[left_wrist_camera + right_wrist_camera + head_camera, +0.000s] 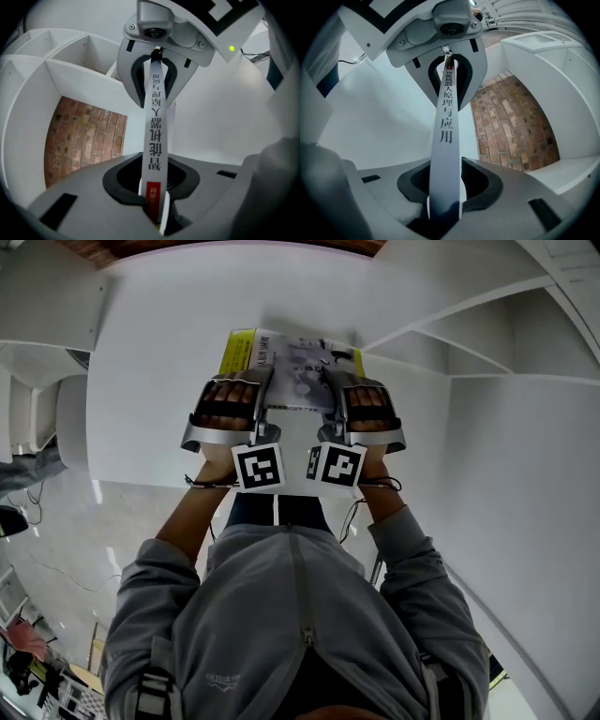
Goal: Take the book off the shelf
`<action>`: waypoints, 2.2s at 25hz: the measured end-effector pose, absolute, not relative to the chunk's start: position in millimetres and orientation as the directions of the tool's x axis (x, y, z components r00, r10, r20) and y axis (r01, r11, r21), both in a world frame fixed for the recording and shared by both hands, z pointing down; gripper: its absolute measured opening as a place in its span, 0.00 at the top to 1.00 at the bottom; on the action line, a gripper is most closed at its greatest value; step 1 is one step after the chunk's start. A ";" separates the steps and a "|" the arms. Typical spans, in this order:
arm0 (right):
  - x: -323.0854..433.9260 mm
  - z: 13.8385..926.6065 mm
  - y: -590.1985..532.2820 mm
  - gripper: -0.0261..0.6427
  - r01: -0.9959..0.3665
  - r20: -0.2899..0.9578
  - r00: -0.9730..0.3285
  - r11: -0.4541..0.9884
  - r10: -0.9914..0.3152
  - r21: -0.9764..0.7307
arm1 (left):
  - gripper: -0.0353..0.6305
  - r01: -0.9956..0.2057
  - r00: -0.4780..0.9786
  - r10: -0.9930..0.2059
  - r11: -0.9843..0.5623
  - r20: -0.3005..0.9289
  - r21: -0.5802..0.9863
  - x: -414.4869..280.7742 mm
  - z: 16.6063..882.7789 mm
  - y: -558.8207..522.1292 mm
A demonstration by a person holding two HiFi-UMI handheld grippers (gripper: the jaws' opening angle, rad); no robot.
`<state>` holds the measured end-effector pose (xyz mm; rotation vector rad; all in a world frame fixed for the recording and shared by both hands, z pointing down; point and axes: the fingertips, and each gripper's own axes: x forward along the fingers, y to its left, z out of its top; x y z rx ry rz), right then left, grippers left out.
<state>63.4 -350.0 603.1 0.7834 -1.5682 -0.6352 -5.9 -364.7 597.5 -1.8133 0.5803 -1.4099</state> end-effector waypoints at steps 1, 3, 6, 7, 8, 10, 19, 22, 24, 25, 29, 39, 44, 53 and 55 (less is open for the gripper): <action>61.8 608.6 -350.9 0.76 -0.128 0.626 -0.063 0.628 -0.778 0.768 | 0.82 0.092 0.289 -0.734 -0.618 0.615 -0.781 -7.4 603.1 -365.3; 59.1 620.2 -350.6 0.76 -0.128 0.641 -0.063 0.643 -0.765 0.755 | 0.82 0.093 0.290 -0.725 -0.628 0.625 -0.773 -10.0 615.1 -364.6; 57.8 635.9 -343.2 0.76 -0.125 0.659 -0.058 0.660 -0.750 0.741 | 0.82 0.102 0.290 -0.699 -0.656 0.653 -0.748 -11.9 634.5 -354.7; 57.4 639.9 -339.4 0.76 -0.122 0.661 -0.058 0.663 -0.748 0.739 | 0.82 0.104 0.290 -0.693 -0.663 0.660 -0.742 -12.6 639.5 -350.0; 56.6 643.4 -335.3 0.76 -0.120 0.665 -0.059 0.666 -0.745 0.736 | 0.82 0.105 0.289 -0.687 -0.669 0.666 -0.736 -13.4 643.5 -345.4; 54.6 649.6 -326.4 0.76 -0.118 0.675 -0.063 0.678 -0.735 0.726 | 0.82 0.101 0.286 -0.674 -0.685 0.681 -0.721 -15.1 649.8 -336.2; 44.1 686.8 -297.7 0.75 -0.143 0.758 -0.080 0.760 -0.647 0.633 | 0.83 0.105 0.273 -0.603 -0.755 0.749 -0.647 -25.2 682.7 -312.1; 42.3 698.2 -290.1 0.75 -0.144 0.777 -0.084 0.779 -0.625 0.611 | 0.82 0.106 0.266 -0.568 -0.786 0.779 -0.609 -26.5 694.6 -303.7; 42.0 703.5 -282.8 0.75 -0.147 0.787 -0.088 0.789 -0.611 0.596 | 0.82 0.097 0.264 -0.548 -0.803 0.793 -0.587 -25.0 699.4 -297.3; 40.9 705.0 -279.8 0.75 -0.153 0.793 -0.092 0.795 -0.603 0.587 | 0.81 0.089 0.262 -0.541 -0.811 0.799 -0.578 -24.9 700.4 -295.2; 33.3 711.7 -268.0 0.74 -0.168 0.817 -0.102 0.819 -0.568 0.548 | 0.80 0.073 0.251 -0.513 -0.836 0.821 -0.545 -29.3 706.0 -286.3; 28.4 714.6 -252.2 0.69 -0.198 0.858 -0.128 0.861 -0.497 0.468 | 0.67 0.060 0.236 -0.462 -0.871 0.855 -0.487 -36.2 708.5 -266.5; 31.3 719.0 -208.2 0.67 -0.223 0.883 -0.125 0.880 -0.453 0.420 | 0.65 0.068 0.227 -0.438 -0.884 0.870 -0.463 -39.8 709.0 -233.7; 41.3 707.8 -183.9 0.66 -0.245 0.906 -0.099 0.892 -0.412 0.379 | 0.63 0.141 0.177 -0.366 -0.910 0.914 -0.391 -54.6 710.5 -214.3; 42.5 700.1 -183.4 0.66 -0.246 0.910 -0.091 0.894 -0.405 0.374 | 0.63 0.134 0.186 -0.361 -0.912 0.914 -0.387 -54.7 703.0 -216.3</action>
